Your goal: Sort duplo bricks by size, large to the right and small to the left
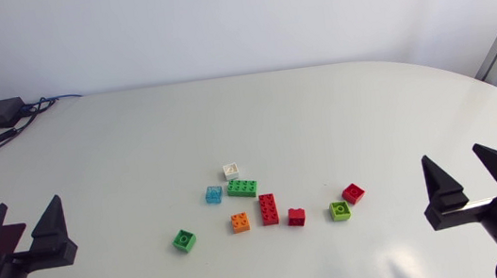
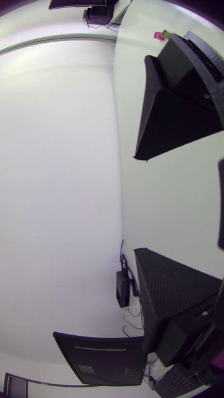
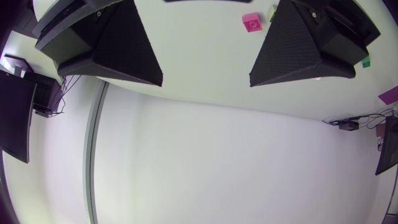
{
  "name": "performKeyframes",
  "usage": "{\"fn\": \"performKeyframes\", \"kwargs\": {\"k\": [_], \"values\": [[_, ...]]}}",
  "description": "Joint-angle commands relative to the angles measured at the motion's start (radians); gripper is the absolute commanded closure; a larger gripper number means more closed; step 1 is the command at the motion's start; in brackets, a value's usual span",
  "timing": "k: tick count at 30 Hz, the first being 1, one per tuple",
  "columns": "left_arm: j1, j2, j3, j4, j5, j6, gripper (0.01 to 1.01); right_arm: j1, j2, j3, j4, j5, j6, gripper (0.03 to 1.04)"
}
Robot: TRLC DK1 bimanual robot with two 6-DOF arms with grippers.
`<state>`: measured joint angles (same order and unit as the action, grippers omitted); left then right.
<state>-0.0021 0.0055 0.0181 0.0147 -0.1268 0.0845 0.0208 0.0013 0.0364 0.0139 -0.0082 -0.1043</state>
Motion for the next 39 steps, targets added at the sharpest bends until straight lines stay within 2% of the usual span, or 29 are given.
{"fn": "performKeyframes", "kwargs": {"k": [1,16,28,30,34,39], "values": [[-0.007,-0.016,-0.020,0.005,0.006,-0.012,0.044,0.008,-0.006,-0.036,-0.022,-0.001,0.017,0.06],[-0.007,-0.016,-0.020,0.005,0.006,-0.012,0.044,0.010,-0.006,-0.036,-0.022,-0.001,0.028,0.06],[-0.047,-0.018,-0.007,-0.004,-0.002,-0.005,0.046,0.056,-0.007,-0.036,-0.023,-0.001,0.034,0.06],[-0.050,-0.012,0.059,-0.079,-0.005,-0.006,0.051,0.062,-0.006,-0.027,-0.025,-0.001,0.034,0.06],[-0.061,0.060,0.146,-0.108,-0.005,-0.006,0.059,0.091,0.035,0.051,-0.072,-0.006,0.037,0.06],[-0.075,0.412,0.372,-0.210,-0.005,-0.031,0.079,0.097,0.341,0.227,-0.078,-0.009,0.037,0.06]]}}
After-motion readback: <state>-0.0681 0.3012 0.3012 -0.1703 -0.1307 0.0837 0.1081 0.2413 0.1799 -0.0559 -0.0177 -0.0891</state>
